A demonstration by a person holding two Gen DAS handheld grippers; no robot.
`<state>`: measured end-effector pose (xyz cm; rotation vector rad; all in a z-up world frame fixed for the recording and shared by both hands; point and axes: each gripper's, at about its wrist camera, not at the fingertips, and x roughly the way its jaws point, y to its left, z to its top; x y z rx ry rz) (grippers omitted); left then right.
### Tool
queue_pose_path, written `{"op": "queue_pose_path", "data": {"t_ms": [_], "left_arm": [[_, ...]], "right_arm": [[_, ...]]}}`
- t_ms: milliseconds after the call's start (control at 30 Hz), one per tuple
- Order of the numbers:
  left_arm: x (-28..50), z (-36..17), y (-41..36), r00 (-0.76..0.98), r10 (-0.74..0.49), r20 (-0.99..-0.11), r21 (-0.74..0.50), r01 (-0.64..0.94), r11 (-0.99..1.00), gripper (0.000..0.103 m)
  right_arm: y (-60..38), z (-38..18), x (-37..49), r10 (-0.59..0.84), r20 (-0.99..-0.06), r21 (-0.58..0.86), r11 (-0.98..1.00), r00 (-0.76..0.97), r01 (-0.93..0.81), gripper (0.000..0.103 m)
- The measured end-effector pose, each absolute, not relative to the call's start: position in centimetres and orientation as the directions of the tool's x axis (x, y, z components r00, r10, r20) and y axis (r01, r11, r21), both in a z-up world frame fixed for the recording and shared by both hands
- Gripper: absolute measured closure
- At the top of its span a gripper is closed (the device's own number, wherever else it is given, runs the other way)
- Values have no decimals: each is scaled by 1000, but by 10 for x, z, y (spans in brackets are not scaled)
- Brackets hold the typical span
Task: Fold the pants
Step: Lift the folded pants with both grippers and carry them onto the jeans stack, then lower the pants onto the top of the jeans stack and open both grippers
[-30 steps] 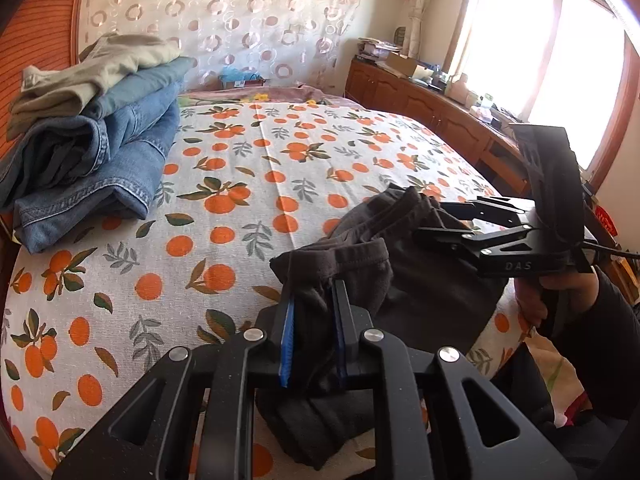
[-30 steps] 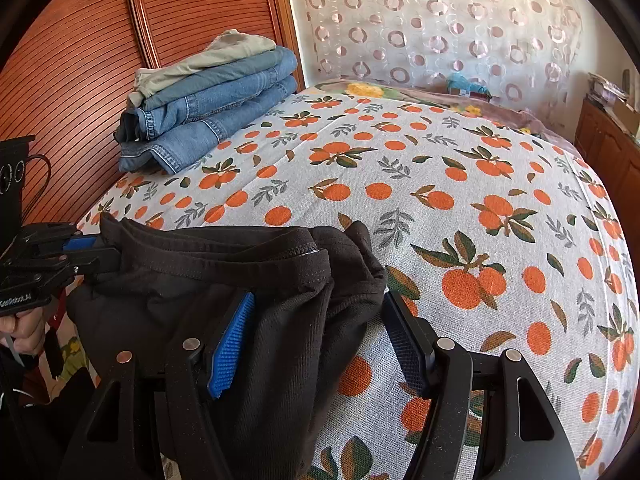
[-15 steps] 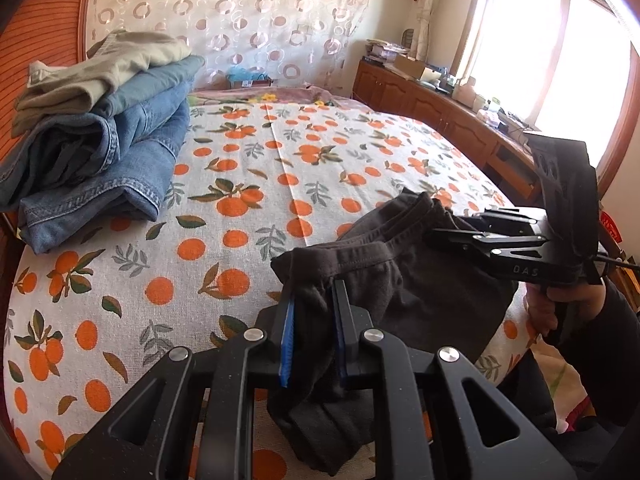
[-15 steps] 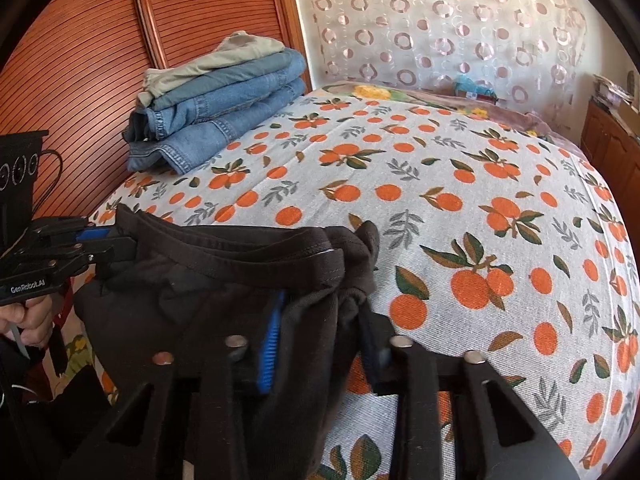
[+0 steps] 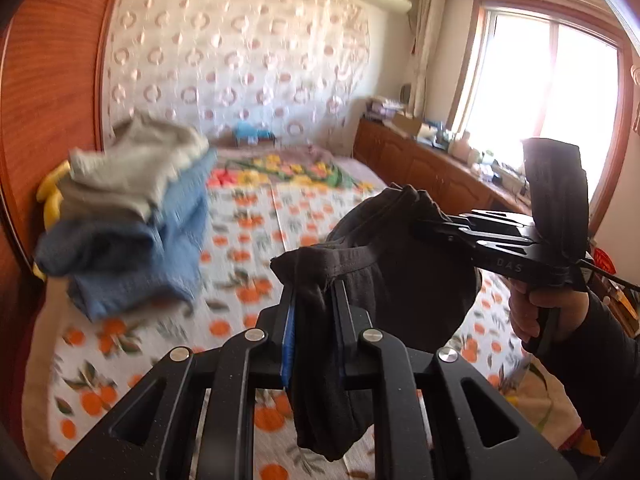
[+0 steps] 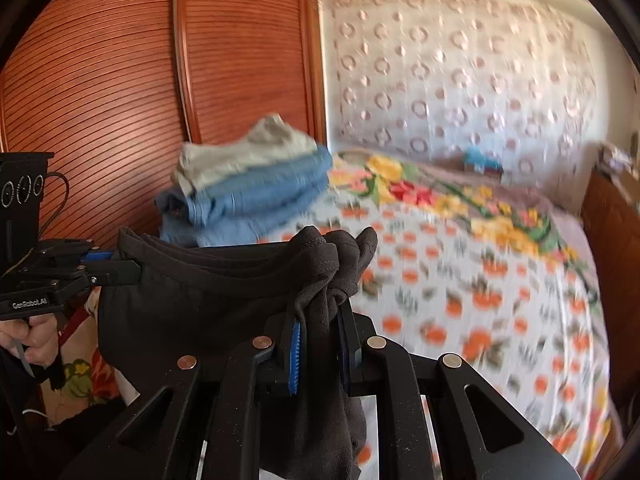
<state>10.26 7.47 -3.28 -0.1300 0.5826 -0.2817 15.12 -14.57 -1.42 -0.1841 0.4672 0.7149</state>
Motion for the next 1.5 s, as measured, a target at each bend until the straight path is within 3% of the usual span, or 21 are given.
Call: {"op": "queue_pose_path", "data": {"t_ms": [200, 633, 1133, 1367, 1500], "left_arm": [[116, -1, 97, 850, -242, -467, -164, 186, 969, 87], [166, 40, 161, 903, -125, -411, -166, 61, 984, 86], [210, 0, 235, 855, 53, -516, -182, -170, 968, 86], [202, -11, 245, 839, 91, -536, -180, -219, 959, 82], [193, -4, 241, 851, 91, -517, -169, -206, 964, 65]], "right_arm": [[-115, 28, 168, 617, -415, -97, 701, 669, -706, 89], [-42, 78, 269, 702, -365, -144, 606, 611, -783, 88], [81, 48, 379, 720, -513, -142, 467, 468, -873, 88], [96, 53, 392, 712, -499, -108, 514, 493, -851, 57], [70, 56, 381, 726, -436, -68, 562, 531, -824, 57]]}}
